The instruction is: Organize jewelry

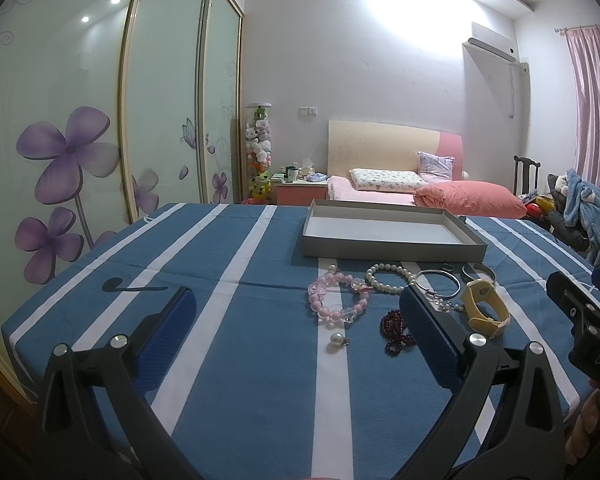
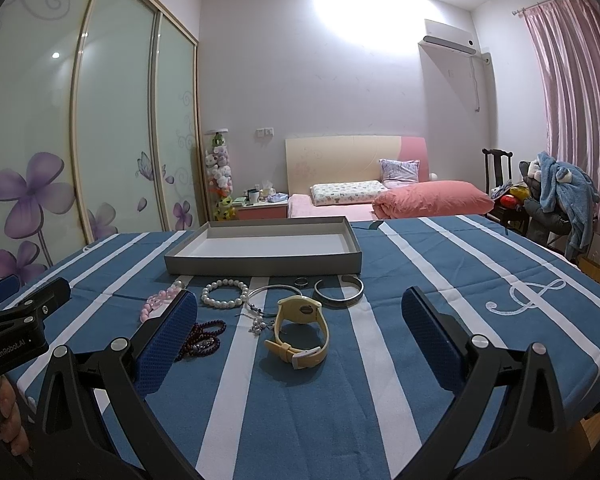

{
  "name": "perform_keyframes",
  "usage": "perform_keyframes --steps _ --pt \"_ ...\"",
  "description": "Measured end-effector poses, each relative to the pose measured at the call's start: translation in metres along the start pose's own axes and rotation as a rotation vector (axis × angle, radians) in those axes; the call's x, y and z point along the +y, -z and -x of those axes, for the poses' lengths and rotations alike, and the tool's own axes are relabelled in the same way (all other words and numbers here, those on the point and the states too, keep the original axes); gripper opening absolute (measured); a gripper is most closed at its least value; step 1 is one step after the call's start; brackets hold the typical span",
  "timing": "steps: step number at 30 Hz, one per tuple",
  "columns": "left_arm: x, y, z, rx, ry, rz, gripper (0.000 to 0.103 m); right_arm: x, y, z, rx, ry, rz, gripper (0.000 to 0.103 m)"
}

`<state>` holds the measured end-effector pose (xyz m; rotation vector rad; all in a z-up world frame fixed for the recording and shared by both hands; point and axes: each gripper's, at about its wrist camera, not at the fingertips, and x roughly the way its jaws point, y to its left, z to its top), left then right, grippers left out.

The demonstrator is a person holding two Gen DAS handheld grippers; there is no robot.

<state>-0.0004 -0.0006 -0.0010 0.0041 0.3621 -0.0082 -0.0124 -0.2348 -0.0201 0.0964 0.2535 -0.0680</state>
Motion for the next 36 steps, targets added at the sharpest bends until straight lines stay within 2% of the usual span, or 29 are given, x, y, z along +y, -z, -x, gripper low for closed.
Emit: perform_keyframes --steps 14,22,28,29,31,36 --pt "-0.008 0.007 -0.009 0.010 0.001 -0.001 0.099 0.000 0.002 -0.002 0.010 -0.001 0.000 0.101" --pt "-0.004 0.011 -0.029 0.093 0.040 0.010 0.099 -0.007 0.010 -0.020 0.085 -0.005 -0.033 0.101" --pt "-0.010 0.012 -0.050 0.168 0.071 -0.034 0.098 -0.008 0.012 -0.024 0.113 0.002 -0.036 0.101" --pt "-0.012 0.012 -0.058 0.199 0.068 -0.053 0.097 -0.009 0.013 -0.024 0.116 0.004 -0.036 0.101" --pt "-0.016 0.015 -0.070 0.249 0.071 -0.075 0.083 -0.010 0.012 -0.026 0.125 0.006 -0.039 0.101" --pt "-0.019 0.023 -0.098 0.380 0.090 -0.077 0.065 -0.014 0.012 -0.034 0.144 0.015 -0.051 0.101"
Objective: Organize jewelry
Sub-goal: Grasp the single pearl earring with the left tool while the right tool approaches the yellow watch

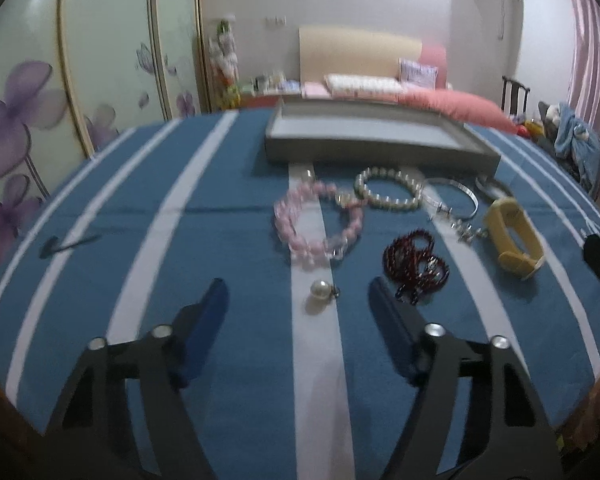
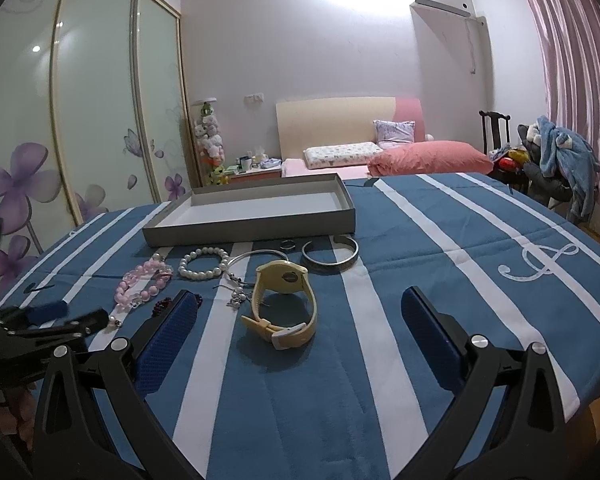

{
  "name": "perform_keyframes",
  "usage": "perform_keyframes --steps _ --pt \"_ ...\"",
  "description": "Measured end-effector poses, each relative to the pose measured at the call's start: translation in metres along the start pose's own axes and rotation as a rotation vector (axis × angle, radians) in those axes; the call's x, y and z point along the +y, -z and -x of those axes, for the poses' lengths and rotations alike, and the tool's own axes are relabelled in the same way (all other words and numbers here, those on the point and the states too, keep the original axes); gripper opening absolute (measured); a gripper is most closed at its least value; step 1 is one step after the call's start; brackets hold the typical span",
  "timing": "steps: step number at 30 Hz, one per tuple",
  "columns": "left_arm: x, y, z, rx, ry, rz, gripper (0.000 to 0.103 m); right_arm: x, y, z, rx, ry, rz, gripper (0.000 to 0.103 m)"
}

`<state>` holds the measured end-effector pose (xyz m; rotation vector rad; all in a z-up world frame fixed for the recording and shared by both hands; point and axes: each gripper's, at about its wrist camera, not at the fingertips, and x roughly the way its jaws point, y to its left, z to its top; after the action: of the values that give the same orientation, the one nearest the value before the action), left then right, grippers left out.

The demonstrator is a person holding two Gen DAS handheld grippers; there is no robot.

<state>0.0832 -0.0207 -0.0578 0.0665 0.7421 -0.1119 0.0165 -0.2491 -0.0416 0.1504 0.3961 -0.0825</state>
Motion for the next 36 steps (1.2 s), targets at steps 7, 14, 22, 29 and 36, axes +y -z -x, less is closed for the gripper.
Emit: perform_keyframes --steps 7,14,22,29,36 --pt "-0.005 -0.001 -0.013 0.047 0.022 -0.004 0.050 -0.004 -0.001 -0.006 0.020 0.004 -0.016 0.101" --pt "-0.003 -0.004 -0.023 0.082 0.029 0.010 0.039 -0.005 0.000 -0.007 0.024 0.004 -0.017 0.101" --pt "0.000 -0.006 -0.025 0.069 0.012 0.018 0.017 -0.003 0.001 -0.012 0.037 0.004 -0.014 0.101" --pt "0.002 -0.008 -0.027 0.062 0.021 0.021 0.015 0.000 -0.001 -0.020 0.075 0.012 0.000 0.101" --pt "0.014 -0.010 -0.030 0.062 -0.011 0.041 0.015 0.005 -0.011 -0.047 0.193 0.011 0.042 0.089"
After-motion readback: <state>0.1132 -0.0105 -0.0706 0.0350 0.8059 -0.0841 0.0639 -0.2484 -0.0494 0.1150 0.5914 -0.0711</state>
